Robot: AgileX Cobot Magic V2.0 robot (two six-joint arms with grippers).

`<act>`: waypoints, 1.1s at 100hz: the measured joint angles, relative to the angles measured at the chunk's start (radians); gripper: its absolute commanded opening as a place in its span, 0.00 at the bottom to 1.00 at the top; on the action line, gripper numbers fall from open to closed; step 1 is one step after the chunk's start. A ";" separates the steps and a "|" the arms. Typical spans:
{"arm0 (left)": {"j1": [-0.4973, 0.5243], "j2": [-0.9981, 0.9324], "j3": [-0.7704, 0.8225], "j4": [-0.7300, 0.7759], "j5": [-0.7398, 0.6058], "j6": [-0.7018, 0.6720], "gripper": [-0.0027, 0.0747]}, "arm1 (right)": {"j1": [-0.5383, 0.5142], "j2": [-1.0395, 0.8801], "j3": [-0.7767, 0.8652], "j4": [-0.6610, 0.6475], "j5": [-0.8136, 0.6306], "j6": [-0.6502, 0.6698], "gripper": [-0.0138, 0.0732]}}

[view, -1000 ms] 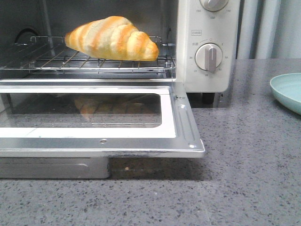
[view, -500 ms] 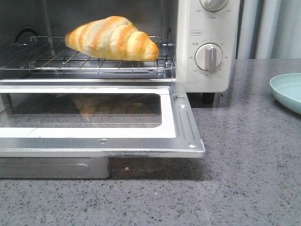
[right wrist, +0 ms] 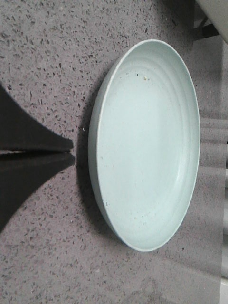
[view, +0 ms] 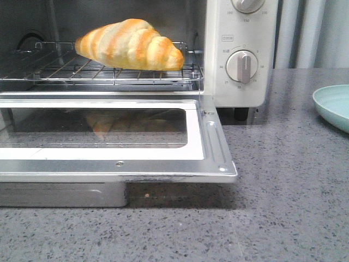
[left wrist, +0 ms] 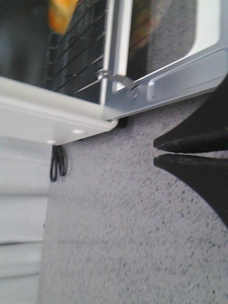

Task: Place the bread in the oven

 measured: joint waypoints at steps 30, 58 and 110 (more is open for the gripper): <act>0.021 0.000 0.046 -0.042 0.001 -0.006 0.01 | 0.000 0.000 0.000 0.000 0.000 0.000 0.07; 0.024 0.000 0.046 -0.042 0.047 0.107 0.01 | 0.000 0.000 0.000 0.000 0.000 0.000 0.07; 0.024 0.000 0.045 -0.051 0.056 0.165 0.01 | 0.000 0.000 0.000 0.000 0.000 -0.007 0.07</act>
